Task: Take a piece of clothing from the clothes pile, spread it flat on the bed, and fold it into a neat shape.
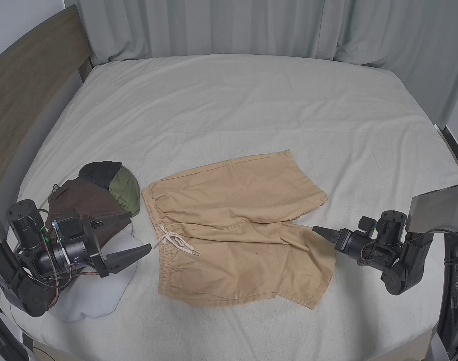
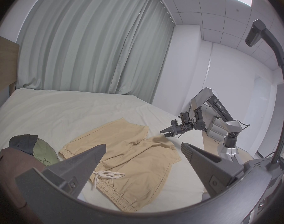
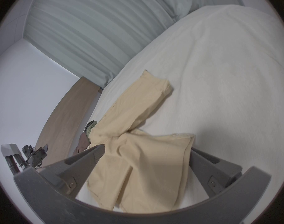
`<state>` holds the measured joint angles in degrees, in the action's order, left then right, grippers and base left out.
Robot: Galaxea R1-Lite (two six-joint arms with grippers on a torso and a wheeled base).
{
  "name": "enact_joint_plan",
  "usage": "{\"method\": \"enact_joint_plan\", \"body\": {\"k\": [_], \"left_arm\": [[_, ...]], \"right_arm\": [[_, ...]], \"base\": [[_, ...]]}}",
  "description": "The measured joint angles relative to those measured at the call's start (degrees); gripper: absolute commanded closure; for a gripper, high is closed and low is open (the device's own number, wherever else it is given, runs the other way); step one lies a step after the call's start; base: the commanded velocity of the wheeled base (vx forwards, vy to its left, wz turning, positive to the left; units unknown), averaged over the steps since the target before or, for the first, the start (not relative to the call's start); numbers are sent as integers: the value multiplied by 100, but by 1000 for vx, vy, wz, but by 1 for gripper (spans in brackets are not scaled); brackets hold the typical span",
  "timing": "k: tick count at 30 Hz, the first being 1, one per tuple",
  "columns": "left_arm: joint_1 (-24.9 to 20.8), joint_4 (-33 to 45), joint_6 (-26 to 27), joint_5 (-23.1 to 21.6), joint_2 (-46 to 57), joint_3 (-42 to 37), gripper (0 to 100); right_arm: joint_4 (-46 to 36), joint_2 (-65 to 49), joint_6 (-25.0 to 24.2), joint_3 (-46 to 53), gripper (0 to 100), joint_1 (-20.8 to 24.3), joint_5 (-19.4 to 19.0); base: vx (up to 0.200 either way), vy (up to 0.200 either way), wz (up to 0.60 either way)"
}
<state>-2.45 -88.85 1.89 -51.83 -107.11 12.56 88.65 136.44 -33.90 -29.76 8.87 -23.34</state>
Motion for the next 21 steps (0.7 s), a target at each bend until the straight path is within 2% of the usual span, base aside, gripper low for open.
{"method": "enact_joint_plan", "body": {"k": [3,17,18,21], "left_arm": [[0,0,-9,0,0,0,0],[-29,0,-4,-2,-13,-10,0],[-29,0,-4,-2,-15,-10,0],[-30,0,-9,-2,-17,-10,0]], "right_arm": [[2,-2,0,-119,0,-26,118],[0,-17,5,-199,0,-44,132],[4,-13,5,-205,100,-45,132],[6,-6,5,-211,100,-48,132]], "base": [[0,0,0],[0,0,0],[0,0,0],[0,0,0]]}}
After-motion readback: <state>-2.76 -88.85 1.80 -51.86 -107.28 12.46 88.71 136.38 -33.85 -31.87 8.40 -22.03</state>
